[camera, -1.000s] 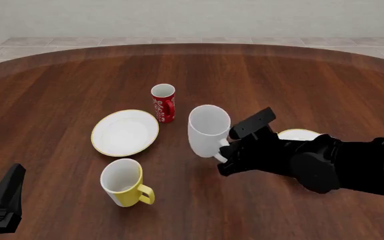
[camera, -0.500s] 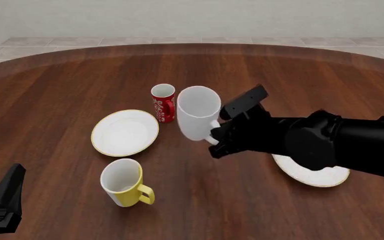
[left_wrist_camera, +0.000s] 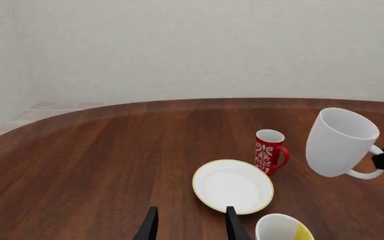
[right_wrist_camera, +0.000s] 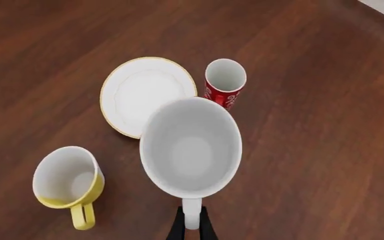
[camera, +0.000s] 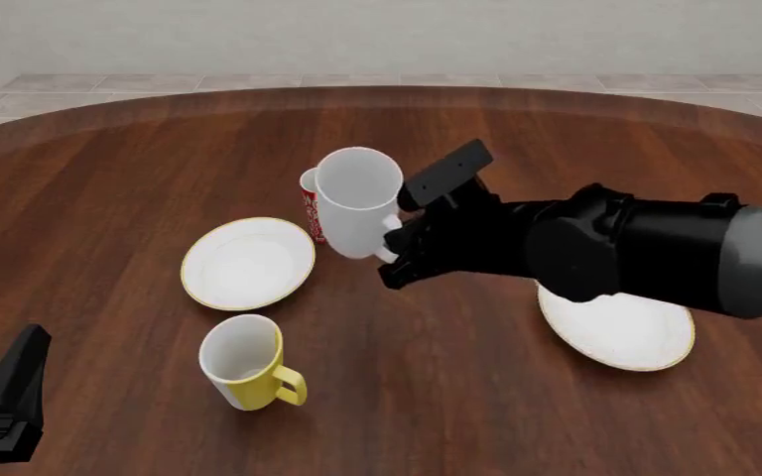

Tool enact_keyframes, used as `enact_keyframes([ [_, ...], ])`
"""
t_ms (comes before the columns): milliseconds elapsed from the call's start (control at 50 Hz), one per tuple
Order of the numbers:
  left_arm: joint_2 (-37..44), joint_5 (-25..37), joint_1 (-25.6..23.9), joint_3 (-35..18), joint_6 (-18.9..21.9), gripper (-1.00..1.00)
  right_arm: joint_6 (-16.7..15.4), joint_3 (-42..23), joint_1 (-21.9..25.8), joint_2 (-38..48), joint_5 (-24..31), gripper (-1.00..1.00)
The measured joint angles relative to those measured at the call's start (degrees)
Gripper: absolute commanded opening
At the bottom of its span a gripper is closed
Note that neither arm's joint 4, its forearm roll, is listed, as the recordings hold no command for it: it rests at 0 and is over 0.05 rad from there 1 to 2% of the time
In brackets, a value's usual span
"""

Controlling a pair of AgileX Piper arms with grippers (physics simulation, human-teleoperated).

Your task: Put the white mug on the left plate.

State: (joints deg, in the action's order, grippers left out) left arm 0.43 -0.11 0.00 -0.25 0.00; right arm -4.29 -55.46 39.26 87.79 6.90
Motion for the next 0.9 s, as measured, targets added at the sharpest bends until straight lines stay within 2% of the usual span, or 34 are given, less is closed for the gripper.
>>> enact_keyframes([
  [900,0.0,0.0,0.0,0.0,0.0,1.0,0.3,-11.0,3.8,9.4,1.3,-1.0],
])
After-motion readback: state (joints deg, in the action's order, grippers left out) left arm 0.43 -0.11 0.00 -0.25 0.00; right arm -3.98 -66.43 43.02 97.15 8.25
